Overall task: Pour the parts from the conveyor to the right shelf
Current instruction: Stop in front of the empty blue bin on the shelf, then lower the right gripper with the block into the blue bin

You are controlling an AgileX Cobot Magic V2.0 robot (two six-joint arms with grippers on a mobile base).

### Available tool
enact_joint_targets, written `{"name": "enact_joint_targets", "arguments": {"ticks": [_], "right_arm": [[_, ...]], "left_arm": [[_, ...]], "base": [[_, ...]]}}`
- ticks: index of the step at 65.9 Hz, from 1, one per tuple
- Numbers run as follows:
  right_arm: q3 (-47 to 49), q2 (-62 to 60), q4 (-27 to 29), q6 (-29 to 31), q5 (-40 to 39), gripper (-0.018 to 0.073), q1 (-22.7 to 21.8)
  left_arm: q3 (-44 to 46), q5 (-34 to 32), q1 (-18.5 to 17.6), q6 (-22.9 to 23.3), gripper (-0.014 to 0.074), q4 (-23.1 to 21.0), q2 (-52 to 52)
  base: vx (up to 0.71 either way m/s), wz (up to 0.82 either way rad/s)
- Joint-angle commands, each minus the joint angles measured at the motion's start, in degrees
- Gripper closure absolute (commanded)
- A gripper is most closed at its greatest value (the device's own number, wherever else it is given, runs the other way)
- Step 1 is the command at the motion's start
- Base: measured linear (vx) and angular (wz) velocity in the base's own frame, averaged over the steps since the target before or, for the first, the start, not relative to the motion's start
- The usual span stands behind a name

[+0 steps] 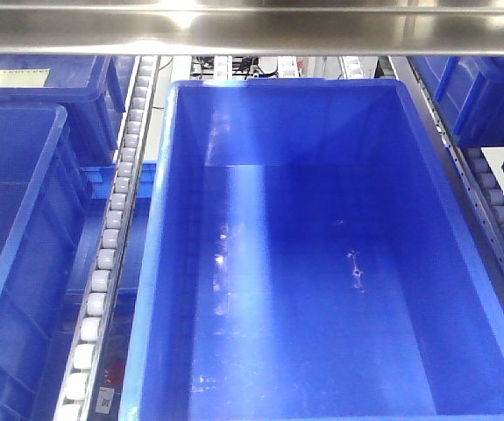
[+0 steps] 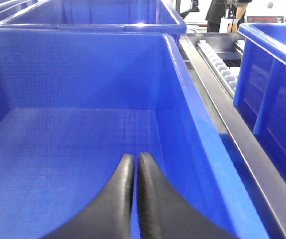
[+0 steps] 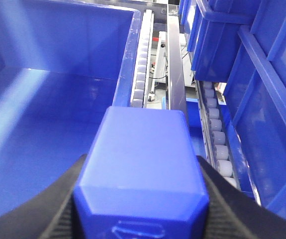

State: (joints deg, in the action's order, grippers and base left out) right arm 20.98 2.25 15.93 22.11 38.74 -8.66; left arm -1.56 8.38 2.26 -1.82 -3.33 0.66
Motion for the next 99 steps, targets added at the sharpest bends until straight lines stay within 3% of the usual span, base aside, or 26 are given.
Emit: {"name": "enact_joint_targets", "arguments": {"ticks": [1,22,38,44,59,72,99], "right_arm": [[1.35,0.79,0.5,-0.04,-4.34,0.0564,-0.09],[1.35,0.79,0.58,-0.13,-5.75,0.0564,-0.09],[1.35,1.07,3.73,-0.54,-6.94,0.0564,-0.09],[1.73,3.42,3.7,-3.82,-8.06,0.0564,-0.09],[8.63,13.11,-3.5,-14.77,-9.92,0.0564,0.85],[16.56,27.06,-6.52,-16.54,-5.75,0.0564,7.64],[35.84,57.96,-15.4,-26.88,0.58,0.0564,29.61]], "left_arm": [[1.16,-4.38,-0.37,0.46,0.0603,-0.51,0.13],[1.16,-4.38,-0.37,0.46,0.0603,-0.51,0.13],[1.16,-4.38,-0.37,0.46,0.0603,-0.51,0.13],[1.16,-4.38,-0.37,0.46,0.0603,-0.51,0.13],[1.16,-4.38,-0.37,0.46,0.0603,-0.51,0.13],[1.16,-4.38,-0.37,0.46,0.0603,-0.51,0.13],[1.16,-4.38,-0.37,0.46,0.0603,-0.51,0.13]], "base": [[0.01,0.01],[0.0,0.0],[0.0,0.0],[0.0,0.0],[0.0,0.0],[0.0,0.0],[0.0,0.0]]}}
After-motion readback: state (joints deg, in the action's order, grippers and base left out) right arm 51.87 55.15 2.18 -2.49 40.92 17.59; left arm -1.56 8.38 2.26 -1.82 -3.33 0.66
